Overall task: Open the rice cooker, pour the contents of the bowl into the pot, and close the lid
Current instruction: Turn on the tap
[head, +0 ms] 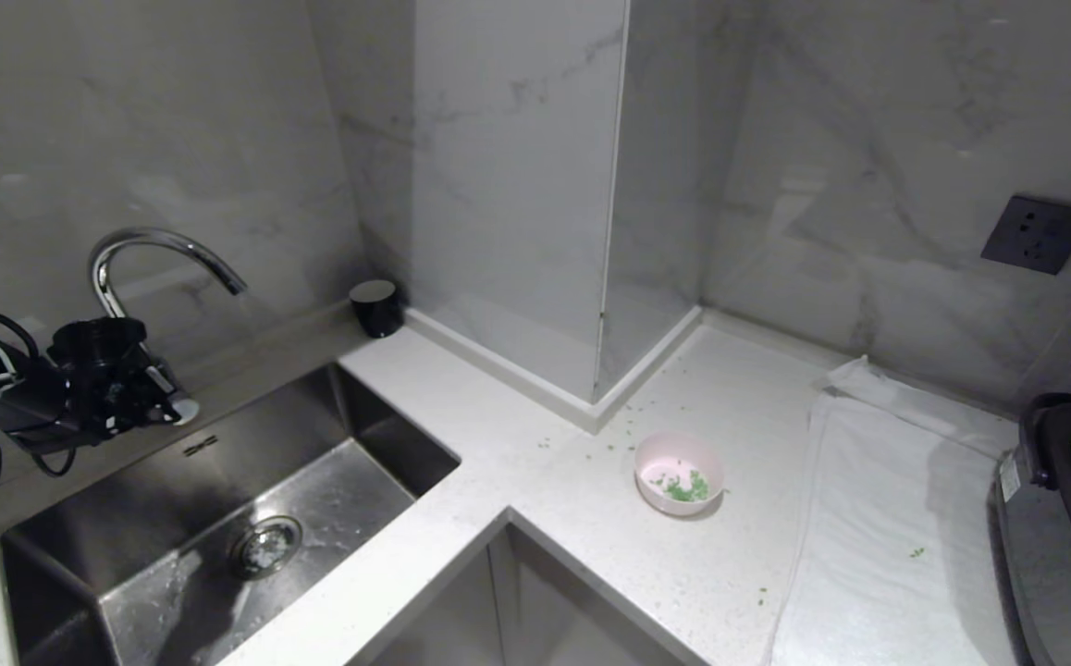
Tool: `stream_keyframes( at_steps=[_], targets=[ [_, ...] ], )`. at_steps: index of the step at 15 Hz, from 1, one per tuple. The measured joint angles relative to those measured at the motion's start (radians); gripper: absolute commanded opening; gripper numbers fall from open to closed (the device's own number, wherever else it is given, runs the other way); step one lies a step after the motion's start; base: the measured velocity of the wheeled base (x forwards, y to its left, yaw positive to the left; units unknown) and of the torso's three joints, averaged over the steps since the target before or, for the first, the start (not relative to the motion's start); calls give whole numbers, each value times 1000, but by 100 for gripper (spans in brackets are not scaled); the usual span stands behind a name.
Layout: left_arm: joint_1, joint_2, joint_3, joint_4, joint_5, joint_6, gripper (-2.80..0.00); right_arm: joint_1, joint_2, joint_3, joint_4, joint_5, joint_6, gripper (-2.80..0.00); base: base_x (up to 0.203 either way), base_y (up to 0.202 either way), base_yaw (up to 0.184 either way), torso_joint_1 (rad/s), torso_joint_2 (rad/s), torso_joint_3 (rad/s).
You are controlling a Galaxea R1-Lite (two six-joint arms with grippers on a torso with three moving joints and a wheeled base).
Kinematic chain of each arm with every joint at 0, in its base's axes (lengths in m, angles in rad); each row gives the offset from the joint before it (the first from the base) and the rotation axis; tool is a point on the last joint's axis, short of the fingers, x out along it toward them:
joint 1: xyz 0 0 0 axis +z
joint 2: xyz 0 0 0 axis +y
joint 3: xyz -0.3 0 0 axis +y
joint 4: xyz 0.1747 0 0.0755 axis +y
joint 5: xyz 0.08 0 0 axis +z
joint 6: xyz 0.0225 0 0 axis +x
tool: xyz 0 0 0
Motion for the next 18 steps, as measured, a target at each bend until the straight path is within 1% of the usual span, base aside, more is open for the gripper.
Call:
stream_keyframes(
  at_steps=[6, 7, 9, 10, 15, 18],
  targets=[
    [0, -3, 0, 4, 1, 2, -280, 0, 0, 0, 0, 0, 0, -280, 0, 0, 0, 0, 0, 0],
    [0, -2, 0, 5, 1, 3, 0, 0, 0, 0, 0, 0, 0, -280, 0, 0, 0, 0, 0, 0],
    [1, 0, 1, 10, 5, 24, 0, 0, 0, 0, 0, 0, 0, -280, 0, 0, 0, 0, 0, 0],
    [1, 1, -2, 11, 5, 25, 0, 0, 0, 0, 0, 0, 0, -280, 0, 0, 0, 0, 0, 0],
    [-1, 0, -7, 3, 1, 20, 0, 0, 0, 0, 0, 0, 0, -280, 0, 0, 0, 0, 0, 0],
    [-8, -26, 9, 3, -4, 3, 0, 0, 0, 0, 0, 0, 0, -280, 0, 0, 0, 0, 0, 0]
  ],
)
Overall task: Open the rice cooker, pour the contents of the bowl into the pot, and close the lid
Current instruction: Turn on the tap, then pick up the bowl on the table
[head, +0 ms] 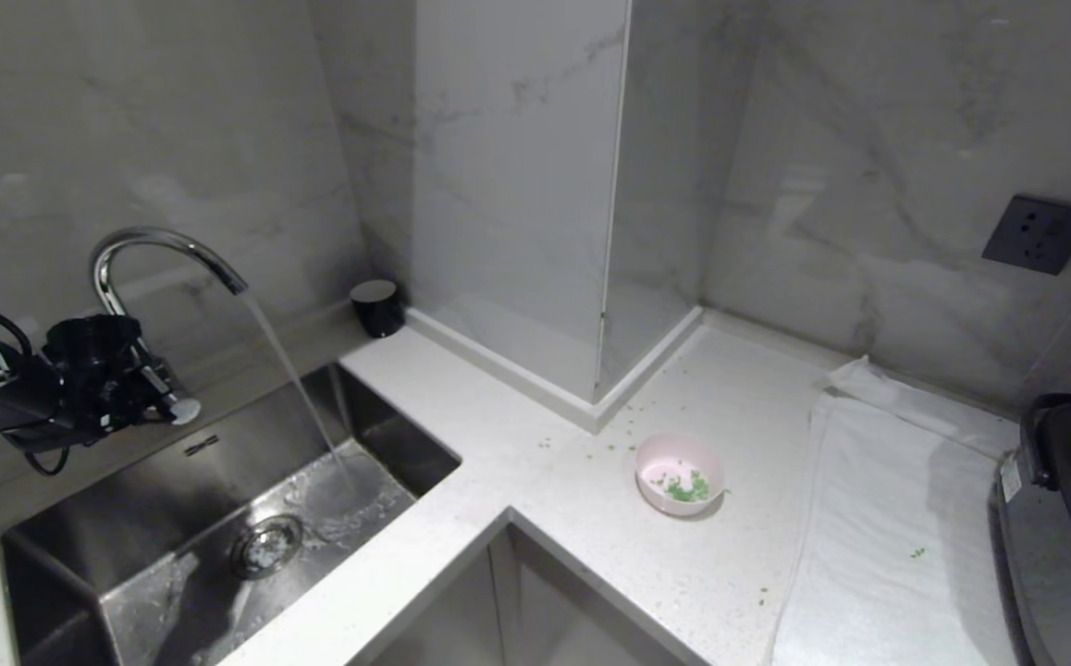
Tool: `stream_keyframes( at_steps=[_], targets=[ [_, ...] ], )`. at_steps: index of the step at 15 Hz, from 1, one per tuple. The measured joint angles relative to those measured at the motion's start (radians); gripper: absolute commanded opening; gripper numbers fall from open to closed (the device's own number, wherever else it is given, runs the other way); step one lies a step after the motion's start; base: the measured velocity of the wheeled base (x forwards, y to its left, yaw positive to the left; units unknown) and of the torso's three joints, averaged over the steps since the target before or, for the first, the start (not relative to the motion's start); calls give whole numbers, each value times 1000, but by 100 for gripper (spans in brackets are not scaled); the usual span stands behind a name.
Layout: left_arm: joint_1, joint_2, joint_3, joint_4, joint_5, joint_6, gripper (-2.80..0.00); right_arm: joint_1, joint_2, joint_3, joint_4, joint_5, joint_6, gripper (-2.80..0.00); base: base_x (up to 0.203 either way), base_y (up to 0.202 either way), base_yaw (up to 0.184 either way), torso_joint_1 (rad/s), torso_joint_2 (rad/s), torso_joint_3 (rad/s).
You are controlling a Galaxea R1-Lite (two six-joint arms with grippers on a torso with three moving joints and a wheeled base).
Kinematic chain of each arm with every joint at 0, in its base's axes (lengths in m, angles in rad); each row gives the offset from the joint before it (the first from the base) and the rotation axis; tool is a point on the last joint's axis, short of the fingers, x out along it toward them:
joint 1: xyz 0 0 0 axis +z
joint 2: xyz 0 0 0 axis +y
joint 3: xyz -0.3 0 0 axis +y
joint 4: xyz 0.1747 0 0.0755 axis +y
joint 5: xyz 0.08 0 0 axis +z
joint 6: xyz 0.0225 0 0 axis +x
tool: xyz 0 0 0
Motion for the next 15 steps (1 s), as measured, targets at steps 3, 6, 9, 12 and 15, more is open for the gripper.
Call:
stream_keyframes(
  at_steps=[3, 6, 9, 12, 15],
  targets=[
    [-22, -65, 79, -1, -12, -16, 0, 0, 0, 0, 0, 0, 0, -280, 0, 0, 0, 0, 0, 0],
    [-52, -154, 207, -2, -72, -40, 0, 0, 0, 0, 0, 0, 0, -280, 0, 0, 0, 0, 0, 0],
    [-89, -260, 361, -7, -158, -44, 0, 0, 0, 0, 0, 0, 1, -280, 0, 0, 0, 0, 0, 0],
    [-179, -384, 513, -9, -275, -37, 0, 0, 0, 0, 0, 0, 0, -280, 0, 0, 0, 0, 0, 0],
    [-280, -490, 633, -10, -303, -34, 0, 0, 0, 0, 0, 0, 0, -280, 0, 0, 0, 0, 0, 0]
  ],
)
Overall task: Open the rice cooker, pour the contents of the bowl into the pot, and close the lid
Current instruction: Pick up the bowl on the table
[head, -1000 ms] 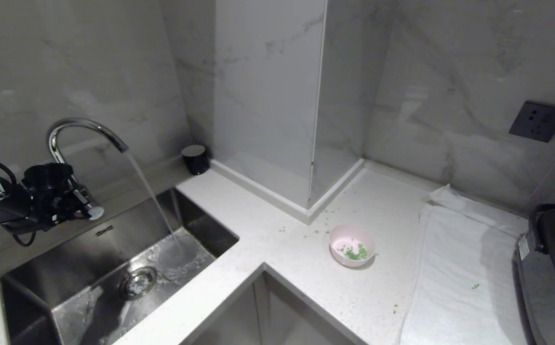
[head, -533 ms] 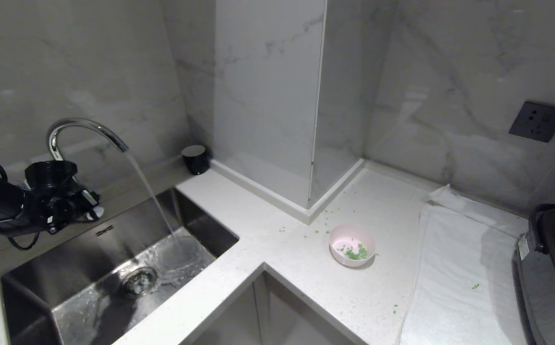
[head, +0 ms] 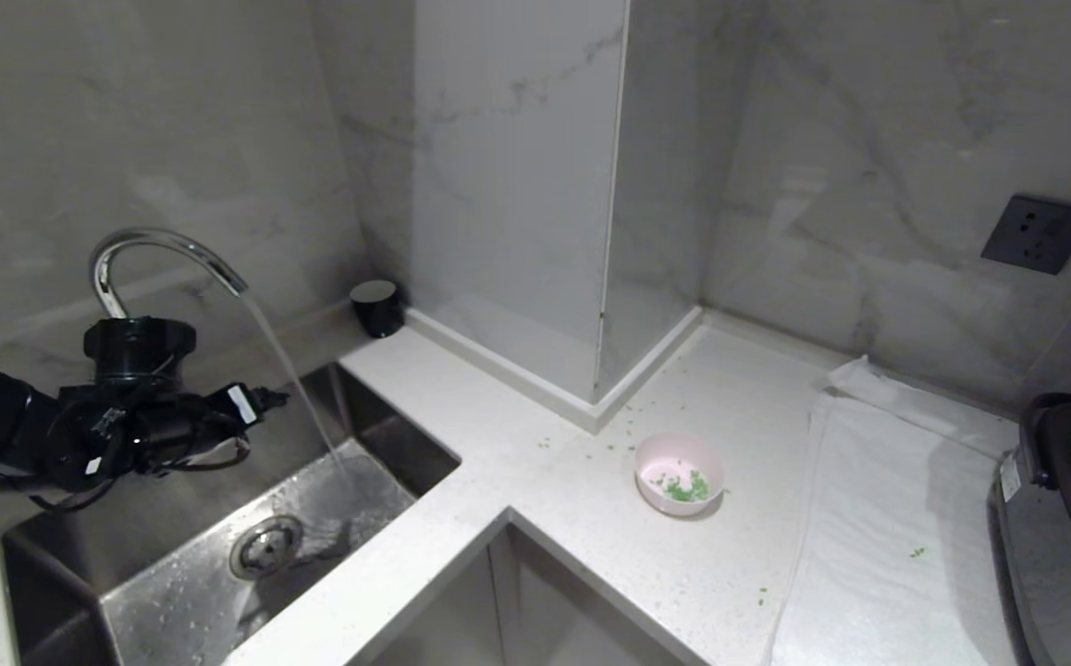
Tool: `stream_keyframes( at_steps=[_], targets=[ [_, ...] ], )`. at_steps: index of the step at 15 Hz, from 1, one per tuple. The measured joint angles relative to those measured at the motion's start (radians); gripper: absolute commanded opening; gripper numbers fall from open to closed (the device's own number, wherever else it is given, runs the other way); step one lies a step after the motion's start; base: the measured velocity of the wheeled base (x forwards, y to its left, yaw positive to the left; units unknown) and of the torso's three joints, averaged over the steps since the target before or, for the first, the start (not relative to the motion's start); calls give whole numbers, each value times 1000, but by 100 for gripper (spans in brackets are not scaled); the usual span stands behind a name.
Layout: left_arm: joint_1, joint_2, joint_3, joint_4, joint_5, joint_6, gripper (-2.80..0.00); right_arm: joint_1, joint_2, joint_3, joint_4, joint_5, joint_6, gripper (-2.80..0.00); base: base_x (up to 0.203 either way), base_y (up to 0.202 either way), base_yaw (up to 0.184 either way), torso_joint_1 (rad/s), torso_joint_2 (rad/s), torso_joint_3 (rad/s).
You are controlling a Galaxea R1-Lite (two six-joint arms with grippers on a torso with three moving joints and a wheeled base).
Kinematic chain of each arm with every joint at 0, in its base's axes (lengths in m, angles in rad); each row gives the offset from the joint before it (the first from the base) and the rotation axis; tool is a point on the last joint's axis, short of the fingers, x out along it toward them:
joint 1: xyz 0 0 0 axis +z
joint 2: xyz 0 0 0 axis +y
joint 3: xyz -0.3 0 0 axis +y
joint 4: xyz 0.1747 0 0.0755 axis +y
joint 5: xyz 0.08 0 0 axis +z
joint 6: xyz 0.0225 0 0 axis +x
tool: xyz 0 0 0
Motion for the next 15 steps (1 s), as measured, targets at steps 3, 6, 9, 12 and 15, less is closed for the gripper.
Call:
stream_keyframes(
  at_steps=[3, 6, 9, 12, 15],
  targets=[
    [-62, -131, 133, -25, -75, 7, 0, 0, 0, 0, 1, 0, 0, -280, 0, 0, 0, 0, 0, 0],
    [-100, -305, 298, -91, -195, 54, 0, 0, 0, 0, 0, 0, 0, -280, 0, 0, 0, 0, 0, 0],
    [-135, -498, 426, -114, -233, 128, 0, 0, 0, 0, 1, 0, 0, -280, 0, 0, 0, 0, 0, 0],
    [-154, -698, 492, -117, -239, 176, 0, 0, 0, 0, 0, 0, 0, -280, 0, 0, 0, 0, 0, 0],
    [-153, -916, 514, -87, -217, 265, 0, 0, 0, 0, 0, 0, 0, -280, 0, 0, 0, 0, 0, 0]
  ],
)
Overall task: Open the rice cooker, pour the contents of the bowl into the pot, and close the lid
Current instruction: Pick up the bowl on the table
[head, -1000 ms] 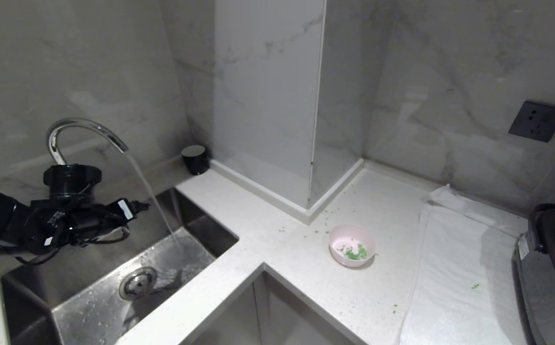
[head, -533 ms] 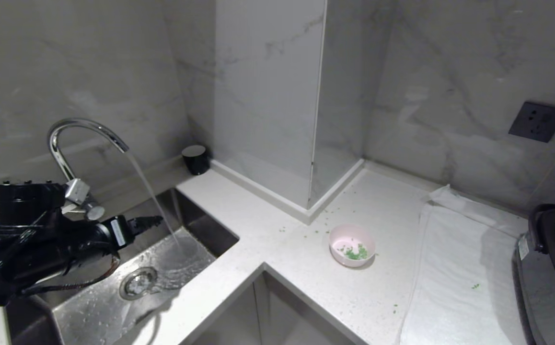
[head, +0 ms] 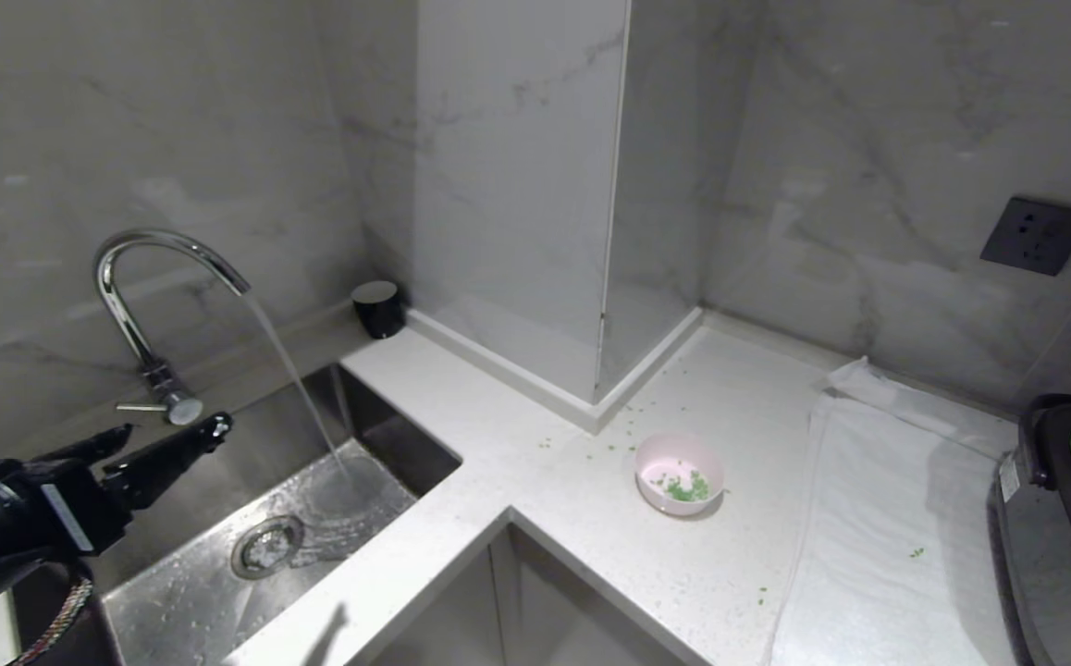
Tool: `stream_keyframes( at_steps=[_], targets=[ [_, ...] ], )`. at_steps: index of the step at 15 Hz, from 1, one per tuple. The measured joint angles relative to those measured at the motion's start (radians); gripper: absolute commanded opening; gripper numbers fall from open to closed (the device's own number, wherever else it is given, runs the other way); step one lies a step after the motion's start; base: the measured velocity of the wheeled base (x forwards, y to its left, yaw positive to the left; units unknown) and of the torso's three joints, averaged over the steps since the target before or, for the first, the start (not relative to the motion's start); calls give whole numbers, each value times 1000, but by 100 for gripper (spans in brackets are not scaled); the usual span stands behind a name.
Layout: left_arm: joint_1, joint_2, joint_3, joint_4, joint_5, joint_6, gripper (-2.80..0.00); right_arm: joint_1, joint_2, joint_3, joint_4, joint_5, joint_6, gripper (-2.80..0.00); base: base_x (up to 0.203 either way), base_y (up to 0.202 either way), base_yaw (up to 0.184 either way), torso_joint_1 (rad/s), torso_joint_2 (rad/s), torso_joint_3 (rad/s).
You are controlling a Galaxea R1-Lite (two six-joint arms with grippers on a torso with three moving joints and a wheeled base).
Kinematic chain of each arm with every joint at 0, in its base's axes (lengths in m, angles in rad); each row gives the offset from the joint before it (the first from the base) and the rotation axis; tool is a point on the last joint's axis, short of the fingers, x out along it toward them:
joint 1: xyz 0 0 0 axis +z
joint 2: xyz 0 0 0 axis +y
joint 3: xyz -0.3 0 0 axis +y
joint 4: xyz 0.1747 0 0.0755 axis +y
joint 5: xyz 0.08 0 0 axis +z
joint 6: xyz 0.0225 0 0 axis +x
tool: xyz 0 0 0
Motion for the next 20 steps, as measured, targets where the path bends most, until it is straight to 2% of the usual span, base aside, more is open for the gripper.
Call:
stream_keyframes(
  at_steps=[3, 4, 6, 10, 14, 17, 20],
  targets=[
    [5, -208, -17, 169, 89, 56, 0, 0, 0, 0, 0, 0, 0, -280, 0, 0, 0, 0, 0, 0],
    [6, -266, -22, 224, 110, 75, -280, 0, 0, 0, 0, 0, 0, -280, 0, 0, 0, 0, 0, 0],
    [8, -368, -21, 282, 131, 125, -280, 0, 0, 0, 0, 0, 0, -280, 0, 0, 0, 0, 0, 0],
    [15, -501, -9, 312, 133, 224, -280, 0, 0, 0, 0, -1, 0, -280, 0, 0, 0, 0, 0, 0],
    [55, -663, -11, 437, 120, 329, -280, 0, 0, 0, 0, 0, 0, -280, 0, 0, 0, 0, 0, 0],
    [69, -788, 84, 480, 67, 342, -280, 0, 0, 0, 0, 0, -2, -280, 0, 0, 0, 0, 0, 0],
    [75, -903, 219, 489, 47, 343, -280, 0, 0, 0, 0, 0, -2, -280, 0, 0, 0, 0, 0, 0]
  ],
)
